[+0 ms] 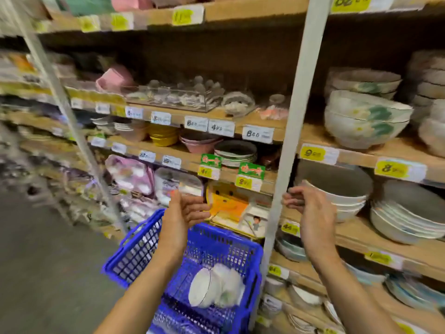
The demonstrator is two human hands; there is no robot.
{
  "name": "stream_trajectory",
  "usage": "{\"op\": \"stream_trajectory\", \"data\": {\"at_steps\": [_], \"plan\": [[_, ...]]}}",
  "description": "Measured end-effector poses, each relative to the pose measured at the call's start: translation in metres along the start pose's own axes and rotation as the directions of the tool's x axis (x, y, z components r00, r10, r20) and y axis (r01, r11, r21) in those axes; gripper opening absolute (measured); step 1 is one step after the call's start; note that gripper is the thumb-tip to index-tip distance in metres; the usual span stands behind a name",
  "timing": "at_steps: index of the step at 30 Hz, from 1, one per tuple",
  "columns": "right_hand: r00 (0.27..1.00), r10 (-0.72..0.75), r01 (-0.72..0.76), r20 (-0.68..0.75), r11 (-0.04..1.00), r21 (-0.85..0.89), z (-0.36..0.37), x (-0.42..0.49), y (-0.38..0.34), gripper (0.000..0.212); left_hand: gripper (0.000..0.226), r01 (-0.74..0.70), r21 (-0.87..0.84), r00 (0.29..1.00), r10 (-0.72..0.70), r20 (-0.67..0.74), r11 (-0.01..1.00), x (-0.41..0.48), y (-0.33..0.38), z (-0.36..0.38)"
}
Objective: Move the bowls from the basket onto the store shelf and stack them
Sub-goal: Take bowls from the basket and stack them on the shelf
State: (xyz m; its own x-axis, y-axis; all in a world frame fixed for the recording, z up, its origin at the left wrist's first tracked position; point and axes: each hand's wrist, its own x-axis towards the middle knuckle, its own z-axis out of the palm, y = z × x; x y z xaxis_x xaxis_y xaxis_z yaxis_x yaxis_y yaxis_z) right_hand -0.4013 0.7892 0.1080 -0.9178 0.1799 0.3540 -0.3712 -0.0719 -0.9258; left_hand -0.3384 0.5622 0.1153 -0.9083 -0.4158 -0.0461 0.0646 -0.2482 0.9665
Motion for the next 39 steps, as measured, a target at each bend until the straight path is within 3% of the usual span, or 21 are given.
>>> {"op": "stream_trajectory", "data": {"at_steps": [3,9,12,16,20,23,27,30,34,39], "plan": [[0.943,0.291,-0.278,0.163,0.956,-0.097,0.038,-0.021,0.060,0.032,0.055,0.167,0.049,0.979,-0.159,-0.125,0.985,0.010,-0.037,-0.042],[0.681,0.642,-0.424,0.351,0.737,-0.526,0.083,-0.048,0.155,0.028,0.040,0.492,0.065,0.842,-0.456,-0.288,0.868,0.016,-0.118,-0.090],[0.597,0.695,-0.284,0.401,0.651,-0.704,0.103,-0.046,0.194,0.030,0.037,0.557,-0.050,0.763,-0.535,-0.362,0.829,0.028,-0.152,-0.098],[0.510,0.766,-0.209,0.391,0.552,-0.807,0.131,-0.042,0.248,0.039,0.037,0.600,-0.311,0.611,-0.673,-0.416,0.737,0.053,-0.196,-0.096],[0.383,0.850,-0.175,0.361,0.451,-0.875,0.160,-0.039,0.303,0.011,0.040,0.597,-0.453,0.386,-0.732,-0.561,0.662,0.077,-0.244,-0.083],[0.322,0.870,-0.081,0.375,0.419,-0.904,0.177,-0.044,0.347,0.009,0.039,0.600,-0.542,0.234,-0.777,-0.585,0.588,0.092,-0.287,-0.075],[0.215,0.917,0.070,0.337,0.329,-0.942,0.190,-0.059,0.391,0.047,0.038,0.475,-0.712,0.090,-0.834,-0.544,0.516,0.097,-0.364,-0.073],[0.177,0.936,0.127,0.304,0.285,-0.950,0.190,-0.070,0.418,0.052,0.034,0.471,-0.726,0.077,-0.843,-0.532,0.501,0.095,-0.393,-0.070],[0.144,0.956,0.203,0.257,0.226,-0.953,0.189,-0.074,0.441,0.055,0.047,0.438,-0.681,0.080,-0.780,-0.621,0.587,0.098,-0.422,-0.079],[0.156,0.961,0.031,0.227,0.225,-0.974,0.194,-0.071,0.440,0.058,0.057,0.493,-0.592,0.143,-0.731,-0.667,0.637,0.102,-0.412,-0.083]]}}
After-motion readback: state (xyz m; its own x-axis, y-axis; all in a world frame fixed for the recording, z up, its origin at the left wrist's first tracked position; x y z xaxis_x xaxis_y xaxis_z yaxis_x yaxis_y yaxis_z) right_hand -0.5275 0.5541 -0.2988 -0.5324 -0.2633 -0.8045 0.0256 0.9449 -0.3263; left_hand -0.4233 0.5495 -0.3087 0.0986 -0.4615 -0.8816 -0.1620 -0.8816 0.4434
